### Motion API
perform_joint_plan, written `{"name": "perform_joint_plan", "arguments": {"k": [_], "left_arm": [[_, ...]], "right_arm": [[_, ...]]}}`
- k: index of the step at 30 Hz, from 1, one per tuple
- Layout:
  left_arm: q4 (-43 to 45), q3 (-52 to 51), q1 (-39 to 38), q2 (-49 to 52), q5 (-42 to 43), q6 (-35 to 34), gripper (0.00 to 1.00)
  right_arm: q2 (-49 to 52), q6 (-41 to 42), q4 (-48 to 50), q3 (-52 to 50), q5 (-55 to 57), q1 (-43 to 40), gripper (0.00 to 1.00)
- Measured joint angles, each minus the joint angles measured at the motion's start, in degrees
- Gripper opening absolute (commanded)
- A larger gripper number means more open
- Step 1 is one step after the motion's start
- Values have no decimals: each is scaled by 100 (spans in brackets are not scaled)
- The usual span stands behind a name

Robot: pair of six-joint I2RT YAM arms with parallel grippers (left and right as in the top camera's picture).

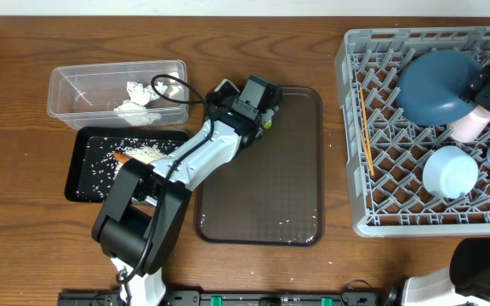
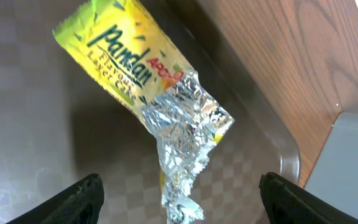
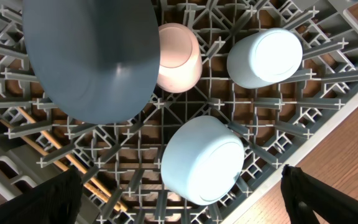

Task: Sort waste into correct bins and load items into the dishwasher rack
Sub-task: 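Lift the wrapper with the left gripper off the brown tray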

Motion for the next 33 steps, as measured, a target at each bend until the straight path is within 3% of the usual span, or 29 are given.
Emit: {"name": "perform_joint_plan", "arguments": {"k": [13,18,25,33], "left_arm": [[173,0,7,509,223,-487,81],[229,0,17,511,245,-533,53],[234,0,20,511,249,-476,6],[153,0,20,501,417,28,7]], "right_arm": [[0,0,2,0,0,0,99],[0,0,0,0,0,0,99],[0,0,0,0,0,0,99],[0,0,0,0,0,0,99]]}}
